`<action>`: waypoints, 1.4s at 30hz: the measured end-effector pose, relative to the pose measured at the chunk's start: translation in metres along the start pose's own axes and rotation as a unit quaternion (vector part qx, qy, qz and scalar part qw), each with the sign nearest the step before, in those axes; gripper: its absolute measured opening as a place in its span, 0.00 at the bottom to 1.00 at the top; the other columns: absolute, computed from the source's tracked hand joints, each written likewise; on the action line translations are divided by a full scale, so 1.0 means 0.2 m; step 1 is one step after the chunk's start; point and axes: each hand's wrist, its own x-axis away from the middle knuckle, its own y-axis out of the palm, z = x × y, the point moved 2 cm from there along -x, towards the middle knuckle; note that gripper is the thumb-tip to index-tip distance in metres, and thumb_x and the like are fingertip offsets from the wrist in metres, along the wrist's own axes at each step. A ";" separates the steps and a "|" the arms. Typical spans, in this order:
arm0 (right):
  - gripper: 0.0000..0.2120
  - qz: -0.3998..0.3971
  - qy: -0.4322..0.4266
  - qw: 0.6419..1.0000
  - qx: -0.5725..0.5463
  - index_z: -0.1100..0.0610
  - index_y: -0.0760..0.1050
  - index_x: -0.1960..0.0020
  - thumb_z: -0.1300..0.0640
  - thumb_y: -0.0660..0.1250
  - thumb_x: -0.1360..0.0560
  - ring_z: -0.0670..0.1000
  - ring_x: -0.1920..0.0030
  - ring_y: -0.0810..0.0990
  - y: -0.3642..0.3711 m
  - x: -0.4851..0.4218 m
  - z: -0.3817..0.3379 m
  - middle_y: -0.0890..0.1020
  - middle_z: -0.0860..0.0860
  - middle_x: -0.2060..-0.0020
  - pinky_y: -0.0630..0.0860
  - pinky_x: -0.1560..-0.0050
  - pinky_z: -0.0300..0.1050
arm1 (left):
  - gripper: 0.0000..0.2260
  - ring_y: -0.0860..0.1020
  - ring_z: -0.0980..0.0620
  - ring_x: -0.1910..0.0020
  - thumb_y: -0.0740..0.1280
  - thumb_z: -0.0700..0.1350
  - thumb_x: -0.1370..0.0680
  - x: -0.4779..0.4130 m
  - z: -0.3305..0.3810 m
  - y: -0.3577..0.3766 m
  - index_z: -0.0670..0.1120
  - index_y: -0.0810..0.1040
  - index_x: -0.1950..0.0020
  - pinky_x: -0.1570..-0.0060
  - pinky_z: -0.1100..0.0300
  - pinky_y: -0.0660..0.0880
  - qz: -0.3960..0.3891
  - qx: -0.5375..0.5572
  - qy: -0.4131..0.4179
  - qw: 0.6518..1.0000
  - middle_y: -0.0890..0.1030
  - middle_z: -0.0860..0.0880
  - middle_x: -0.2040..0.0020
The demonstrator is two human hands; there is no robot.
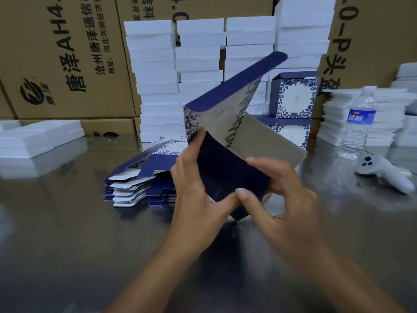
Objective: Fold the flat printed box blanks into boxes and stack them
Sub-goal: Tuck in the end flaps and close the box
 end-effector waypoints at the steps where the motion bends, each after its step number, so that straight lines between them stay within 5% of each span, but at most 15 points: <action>1: 0.18 0.019 0.010 1.000 -0.007 0.43 0.71 0.37 0.47 0.67 0.26 0.35 0.48 0.76 -0.01 0.00 -0.02 0.74 0.29 0.52 0.77 0.49 0.42 | 0.36 0.69 0.45 0.33 0.71 0.56 0.34 0.00 0.00 0.00 0.78 0.54 0.35 0.37 0.48 0.71 0.000 -0.013 0.019 1.000 0.62 0.76 0.38; 6: 0.15 0.135 -0.014 0.990 0.043 0.43 0.71 0.41 0.51 0.66 0.27 0.44 0.56 0.80 -0.05 0.02 -0.04 0.78 0.32 0.54 0.78 0.59 0.45 | 0.26 0.65 0.66 0.35 0.64 0.50 0.22 -0.01 -0.01 -0.02 0.73 0.57 0.33 0.38 0.72 0.61 0.032 -0.055 0.081 0.995 0.61 0.77 0.34; 11: 0.22 0.081 -0.031 0.969 0.232 0.59 0.80 0.47 0.44 0.62 0.28 0.56 0.49 0.77 -0.02 0.01 -0.03 0.77 0.57 0.45 0.71 0.48 0.50 | 0.26 0.65 0.71 0.37 0.65 0.44 0.24 -0.01 -0.01 -0.02 0.68 0.61 0.34 0.40 0.74 0.63 0.045 -0.044 0.077 0.995 0.63 0.77 0.35; 16: 0.12 0.114 -0.115 0.941 0.296 0.56 0.82 0.53 0.49 0.64 0.25 0.54 0.57 0.80 0.01 0.05 -0.05 0.82 0.50 0.60 0.65 0.44 0.53 | 0.22 0.68 0.66 0.35 0.64 0.41 0.22 -0.02 0.01 -0.03 0.61 0.65 0.34 0.39 0.71 0.65 0.044 -0.007 0.068 0.997 0.69 0.71 0.36; 20: 0.11 0.157 -0.152 0.924 0.314 0.54 0.82 0.59 0.53 0.63 0.23 0.53 0.64 0.79 0.01 0.05 -0.06 0.80 0.49 0.66 0.64 0.43 0.52 | 0.07 0.74 0.63 0.46 0.63 0.44 0.22 -0.04 0.03 -0.04 0.56 0.76 0.49 0.46 0.70 0.68 -0.002 -0.023 0.064 0.998 0.77 0.53 0.48; 22: 0.11 0.166 -0.146 0.925 0.310 0.54 0.82 0.60 0.54 0.64 0.23 0.52 0.65 0.79 0.00 0.04 -0.05 0.81 0.48 0.67 0.63 0.42 0.51 | 0.04 0.74 0.61 0.49 0.65 0.45 0.23 -0.03 0.02 -0.03 0.54 0.78 0.54 0.46 0.70 0.67 -0.032 -0.036 0.063 0.997 0.75 0.54 0.52; 25: 0.08 0.170 -0.126 0.936 0.281 0.54 0.81 0.60 0.54 0.66 0.24 0.50 0.64 0.80 -0.01 0.04 -0.04 0.82 0.46 0.65 0.60 0.39 0.50 | 0.05 0.72 0.54 0.47 0.65 0.45 0.25 -0.03 0.02 -0.03 0.55 0.77 0.57 0.44 0.67 0.67 -0.055 -0.037 0.038 0.997 0.73 0.64 0.55; 29: 0.11 0.179 -0.111 0.943 0.259 0.54 0.80 0.63 0.53 0.65 0.24 0.48 0.63 0.79 -0.01 0.05 -0.04 0.82 0.44 0.66 0.58 0.35 0.50 | 0.05 0.69 0.63 0.51 0.64 0.45 0.25 -0.02 0.01 -0.01 0.53 0.76 0.60 0.48 0.74 0.64 -0.074 -0.007 0.002 0.997 0.73 0.55 0.56; 42: 0.12 0.156 -0.090 0.949 0.258 0.54 0.78 0.66 0.52 0.65 0.25 0.49 0.66 0.78 -0.02 0.02 -0.05 0.80 0.45 0.70 0.58 0.36 0.50 | 0.08 0.67 0.65 0.56 0.61 0.51 0.25 -0.01 -0.01 0.02 0.50 0.74 0.61 0.53 0.76 0.62 -0.110 0.024 -0.065 0.991 0.73 0.42 0.55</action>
